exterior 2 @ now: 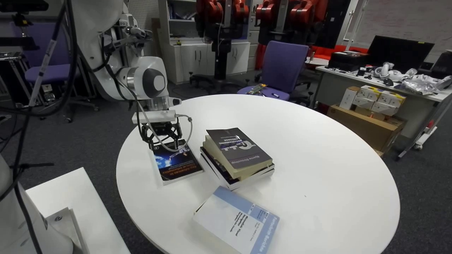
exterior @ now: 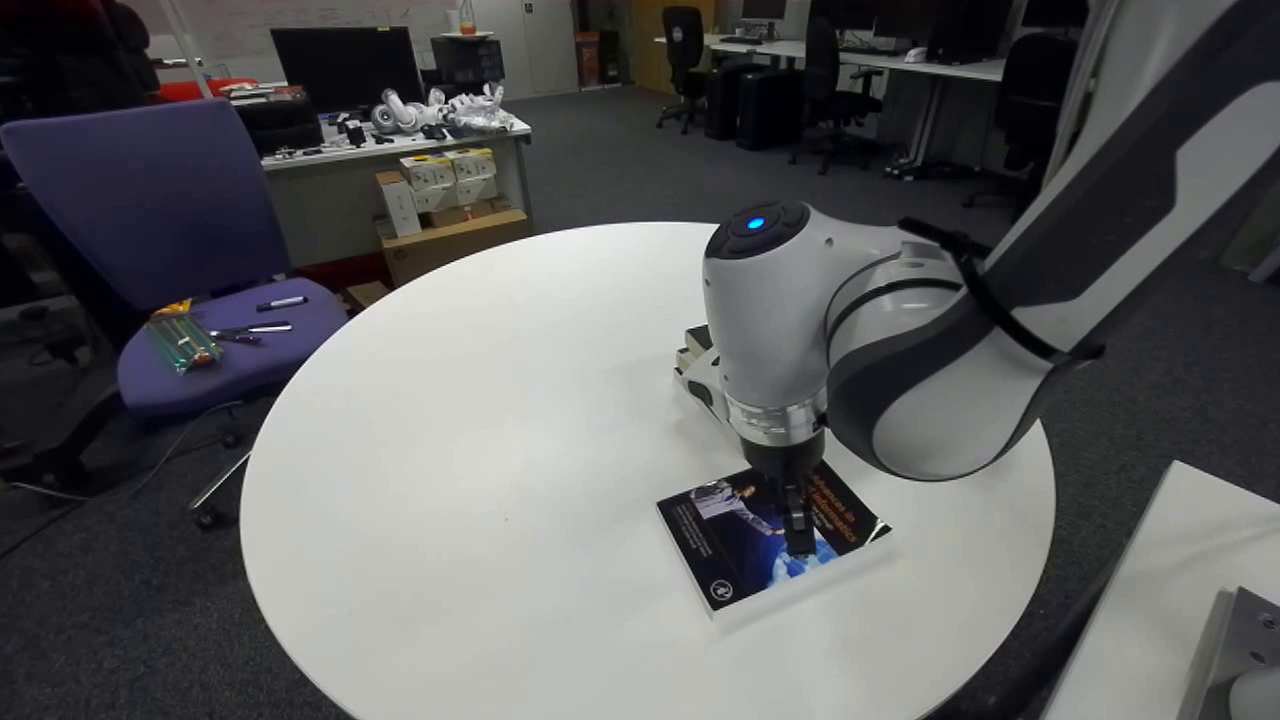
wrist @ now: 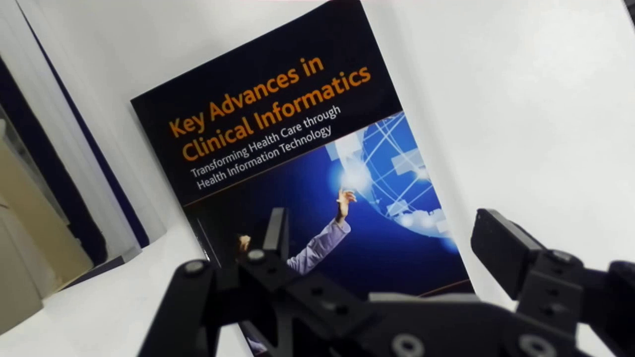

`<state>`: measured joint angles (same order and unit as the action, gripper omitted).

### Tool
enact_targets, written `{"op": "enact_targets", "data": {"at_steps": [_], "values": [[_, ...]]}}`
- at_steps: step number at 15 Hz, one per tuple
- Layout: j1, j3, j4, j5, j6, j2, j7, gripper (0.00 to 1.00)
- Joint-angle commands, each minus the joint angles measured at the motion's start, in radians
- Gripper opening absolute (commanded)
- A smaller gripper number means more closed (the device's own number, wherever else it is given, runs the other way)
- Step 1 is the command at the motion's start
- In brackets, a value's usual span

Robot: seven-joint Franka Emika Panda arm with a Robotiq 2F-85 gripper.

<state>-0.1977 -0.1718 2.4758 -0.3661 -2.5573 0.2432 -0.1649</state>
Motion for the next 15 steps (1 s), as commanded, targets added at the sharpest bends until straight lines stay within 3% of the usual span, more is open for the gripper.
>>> {"op": "enact_targets", "data": {"at_steps": [1, 5, 11, 15], "values": [[-0.003, 0.003, 0.000, 0.003, 0.002, -0.001, -0.003, 1.00], [-0.037, 0.023, 0.002, -0.118, 0.029, 0.009, 0.017, 1.00], [-0.098, 0.064, 0.017, -0.446, 0.022, 0.012, 0.190, 1.00], [-0.082, 0.035, 0.053, -0.507, -0.034, 0.034, 0.261, 1.00]]}}
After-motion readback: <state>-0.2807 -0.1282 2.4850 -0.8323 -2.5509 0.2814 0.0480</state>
